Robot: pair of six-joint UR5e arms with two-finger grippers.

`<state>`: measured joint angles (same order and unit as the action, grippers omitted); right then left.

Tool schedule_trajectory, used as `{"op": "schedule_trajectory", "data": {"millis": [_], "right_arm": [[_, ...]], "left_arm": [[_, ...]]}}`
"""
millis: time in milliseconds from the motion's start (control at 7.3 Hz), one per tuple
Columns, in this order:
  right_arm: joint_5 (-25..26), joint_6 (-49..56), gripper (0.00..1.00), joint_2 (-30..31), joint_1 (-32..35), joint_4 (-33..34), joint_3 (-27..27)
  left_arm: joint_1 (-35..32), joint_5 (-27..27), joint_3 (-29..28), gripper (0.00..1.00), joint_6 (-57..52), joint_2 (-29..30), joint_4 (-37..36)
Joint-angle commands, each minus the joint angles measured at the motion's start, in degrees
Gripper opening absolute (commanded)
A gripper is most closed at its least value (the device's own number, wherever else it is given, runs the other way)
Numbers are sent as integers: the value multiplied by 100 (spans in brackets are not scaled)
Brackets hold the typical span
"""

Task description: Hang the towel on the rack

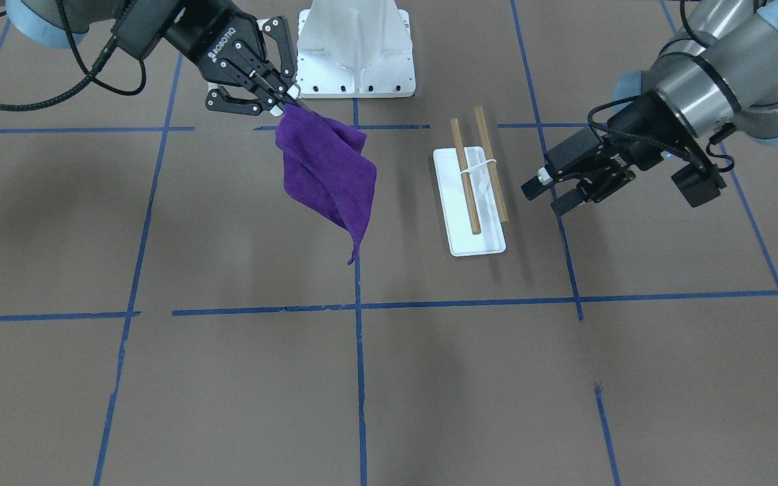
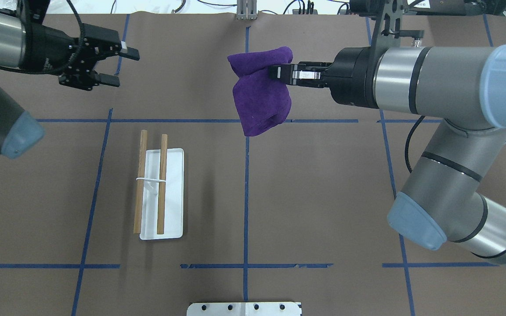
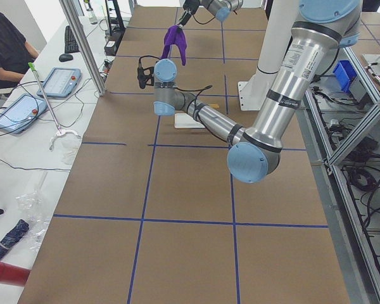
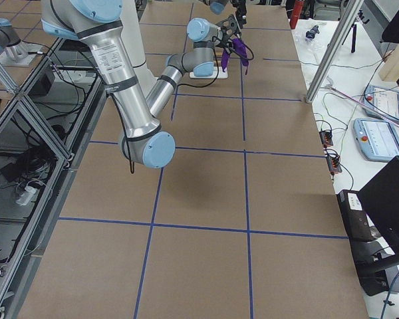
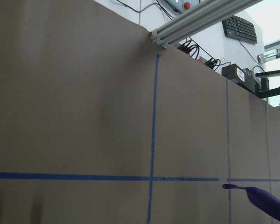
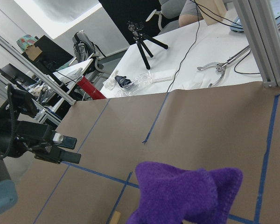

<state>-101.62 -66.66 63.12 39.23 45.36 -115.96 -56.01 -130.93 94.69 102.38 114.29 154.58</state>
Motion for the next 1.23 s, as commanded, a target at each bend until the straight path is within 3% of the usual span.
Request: {"op": "schedule_trajectory", "data": {"millis": [0, 274, 822, 1096], "right_arm": [[54, -5, 0, -11, -292, -509, 12], [106, 12, 0, -19, -328, -537, -5], [335, 21, 0, -81, -424, -537, -14], [686, 21, 0, -107, -705, -537, -31]], "left_arm": [[606, 837, -20, 100, 1498, 591, 151], [933, 1139, -3, 100, 1968, 752, 168], [1189, 1193, -3, 100, 1987, 875, 160], [1189, 1193, -12, 100, 1987, 893, 151]]}}
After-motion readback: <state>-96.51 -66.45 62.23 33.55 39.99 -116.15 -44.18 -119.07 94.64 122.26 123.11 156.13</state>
